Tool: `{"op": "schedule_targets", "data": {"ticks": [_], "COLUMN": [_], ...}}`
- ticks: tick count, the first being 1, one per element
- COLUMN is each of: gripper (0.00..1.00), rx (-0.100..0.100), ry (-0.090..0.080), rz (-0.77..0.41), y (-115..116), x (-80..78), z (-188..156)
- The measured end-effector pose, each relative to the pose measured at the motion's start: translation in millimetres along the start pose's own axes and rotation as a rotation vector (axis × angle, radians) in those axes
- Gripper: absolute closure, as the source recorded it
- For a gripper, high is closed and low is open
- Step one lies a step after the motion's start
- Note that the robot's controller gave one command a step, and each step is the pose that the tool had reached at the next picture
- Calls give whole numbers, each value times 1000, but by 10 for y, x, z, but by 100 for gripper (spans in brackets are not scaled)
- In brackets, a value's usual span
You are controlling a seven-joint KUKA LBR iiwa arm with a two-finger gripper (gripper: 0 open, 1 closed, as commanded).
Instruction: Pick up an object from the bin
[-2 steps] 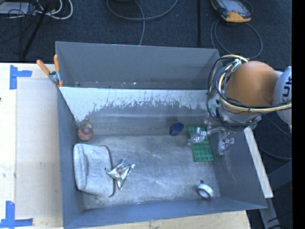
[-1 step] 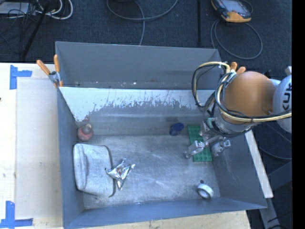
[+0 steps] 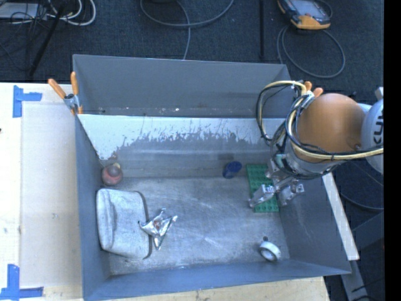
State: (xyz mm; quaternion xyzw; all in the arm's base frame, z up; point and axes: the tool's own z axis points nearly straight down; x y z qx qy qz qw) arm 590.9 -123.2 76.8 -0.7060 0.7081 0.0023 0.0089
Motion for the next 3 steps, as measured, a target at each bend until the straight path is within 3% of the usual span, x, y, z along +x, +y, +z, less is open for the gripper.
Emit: {"op": "schedule_targets", "data": {"ticks": [1,2,3], "gripper": [0,100,100], "rx": [-1,0,-2], "ry": [-14,0,15], "rz": [0,1,-2], "y": [5,-1,21], "x": [-71,1,-138], "z": [15,-1,-1479]}}
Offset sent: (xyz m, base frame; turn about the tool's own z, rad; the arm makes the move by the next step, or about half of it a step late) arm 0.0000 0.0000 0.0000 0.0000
